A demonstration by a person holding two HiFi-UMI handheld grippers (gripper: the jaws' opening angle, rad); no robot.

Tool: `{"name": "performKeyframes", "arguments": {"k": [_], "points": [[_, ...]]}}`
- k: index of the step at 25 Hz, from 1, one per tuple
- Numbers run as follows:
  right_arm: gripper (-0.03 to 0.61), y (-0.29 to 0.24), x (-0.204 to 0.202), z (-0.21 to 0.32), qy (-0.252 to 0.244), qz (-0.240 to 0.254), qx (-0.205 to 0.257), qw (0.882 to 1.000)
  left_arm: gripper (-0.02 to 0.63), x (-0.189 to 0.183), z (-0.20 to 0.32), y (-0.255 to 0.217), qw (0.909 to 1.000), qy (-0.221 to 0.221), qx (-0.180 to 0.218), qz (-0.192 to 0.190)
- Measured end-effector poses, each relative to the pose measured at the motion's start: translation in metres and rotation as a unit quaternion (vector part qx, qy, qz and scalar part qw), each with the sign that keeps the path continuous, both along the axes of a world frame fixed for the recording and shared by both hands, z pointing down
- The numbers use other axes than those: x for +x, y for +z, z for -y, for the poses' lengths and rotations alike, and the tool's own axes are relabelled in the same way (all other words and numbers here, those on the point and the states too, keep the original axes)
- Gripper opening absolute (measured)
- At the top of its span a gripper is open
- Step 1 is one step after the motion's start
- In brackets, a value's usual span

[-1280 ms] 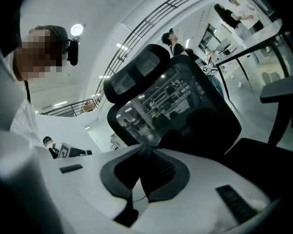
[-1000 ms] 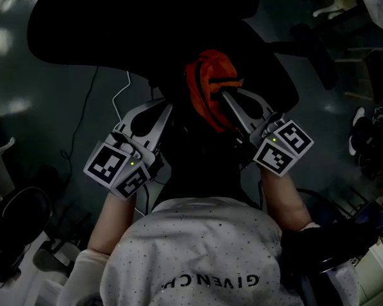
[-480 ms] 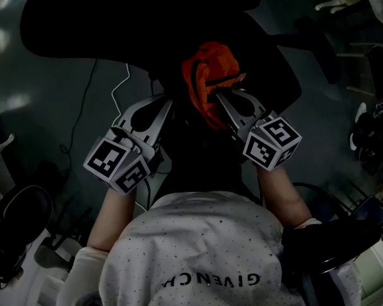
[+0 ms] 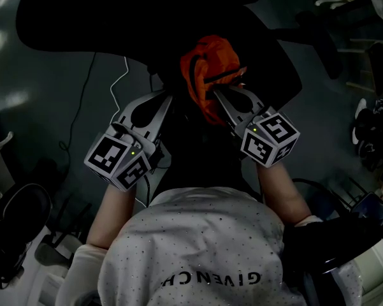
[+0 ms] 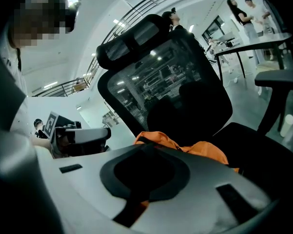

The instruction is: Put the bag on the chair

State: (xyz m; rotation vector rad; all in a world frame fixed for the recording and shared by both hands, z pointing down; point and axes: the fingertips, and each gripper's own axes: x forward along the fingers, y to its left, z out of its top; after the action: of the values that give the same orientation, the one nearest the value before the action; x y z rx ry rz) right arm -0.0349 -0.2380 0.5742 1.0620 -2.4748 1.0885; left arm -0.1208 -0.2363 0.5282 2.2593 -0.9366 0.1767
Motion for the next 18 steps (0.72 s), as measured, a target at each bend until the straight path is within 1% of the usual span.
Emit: {"name": "performKeyframes", "arguments": {"k": [4,9,15,18], "points": [[0.009,0.002,0.001,0.0,0.002,-0.009,0.003,1.0,0.002,0.0,-0.002,0.003,1.0,-0.004,-0.002,-0.003],[0.009,0.003,0.006,0.002,0.006,-0.03,0.022,0.999,0.001,0.003,-0.002,0.005,1.0,-0.002,0.0,-0.006],[0.009,0.005,0.017,0.008,0.014,-0.044,0.021,0.999,0.0,0.01,0.004,0.007,0.9999,0.003,0.0,-0.013],[0.01,0.006,0.015,0.005,0.031,-0.055,0.016,0.998,0.002,0.001,0.004,0.001,0.9998,0.004,0.0,-0.017]]}}
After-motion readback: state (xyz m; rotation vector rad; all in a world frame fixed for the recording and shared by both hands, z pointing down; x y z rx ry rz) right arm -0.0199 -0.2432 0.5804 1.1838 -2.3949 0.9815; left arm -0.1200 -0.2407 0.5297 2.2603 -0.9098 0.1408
